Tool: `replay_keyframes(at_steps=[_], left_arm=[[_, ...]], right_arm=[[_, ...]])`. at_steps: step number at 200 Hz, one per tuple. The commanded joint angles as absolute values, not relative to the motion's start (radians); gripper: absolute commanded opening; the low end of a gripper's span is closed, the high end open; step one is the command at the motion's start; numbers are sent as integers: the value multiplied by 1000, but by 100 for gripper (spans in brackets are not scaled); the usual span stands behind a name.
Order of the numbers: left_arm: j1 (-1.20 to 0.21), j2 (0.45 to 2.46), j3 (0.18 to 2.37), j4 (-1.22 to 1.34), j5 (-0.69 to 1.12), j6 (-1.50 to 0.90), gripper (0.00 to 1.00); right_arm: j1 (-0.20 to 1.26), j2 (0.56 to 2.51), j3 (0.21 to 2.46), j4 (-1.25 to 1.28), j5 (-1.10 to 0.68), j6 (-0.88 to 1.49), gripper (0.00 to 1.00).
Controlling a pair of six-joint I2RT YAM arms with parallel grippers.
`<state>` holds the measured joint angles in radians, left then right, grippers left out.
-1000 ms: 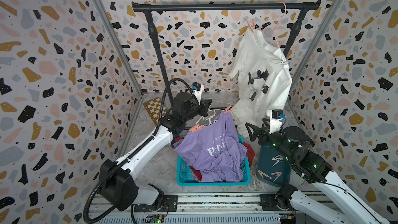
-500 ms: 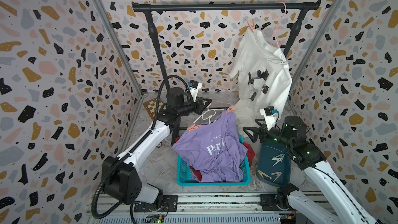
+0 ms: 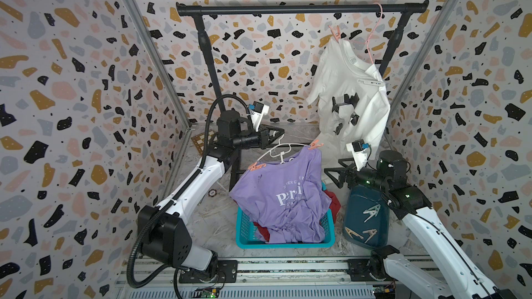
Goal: Use clothespins to secure the t-shirt on both sides of the hanger
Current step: Hang the hanger on the clothesline.
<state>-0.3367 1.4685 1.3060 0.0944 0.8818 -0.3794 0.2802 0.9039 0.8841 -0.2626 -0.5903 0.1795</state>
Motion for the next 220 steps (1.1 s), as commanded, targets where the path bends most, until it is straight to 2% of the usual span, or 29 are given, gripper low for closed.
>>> replay_keyframes(at_steps=[1, 73, 157, 220], left_arm=[[-332, 1458, 1352, 186, 977, -390, 0], [-319, 1488, 1403, 184, 1134, -382, 0], [-282, 1550, 1466, 225, 1216, -421, 0], [-282, 1618, 1526, 279, 1246, -466, 0]], right_arm=[[263, 913, 899, -188, -626, 186, 96], [230, 1014, 978, -179, -710, 147, 95], [232, 1074, 933, 41, -897, 169, 88], [232, 1181, 963, 63, -892, 76, 85]])
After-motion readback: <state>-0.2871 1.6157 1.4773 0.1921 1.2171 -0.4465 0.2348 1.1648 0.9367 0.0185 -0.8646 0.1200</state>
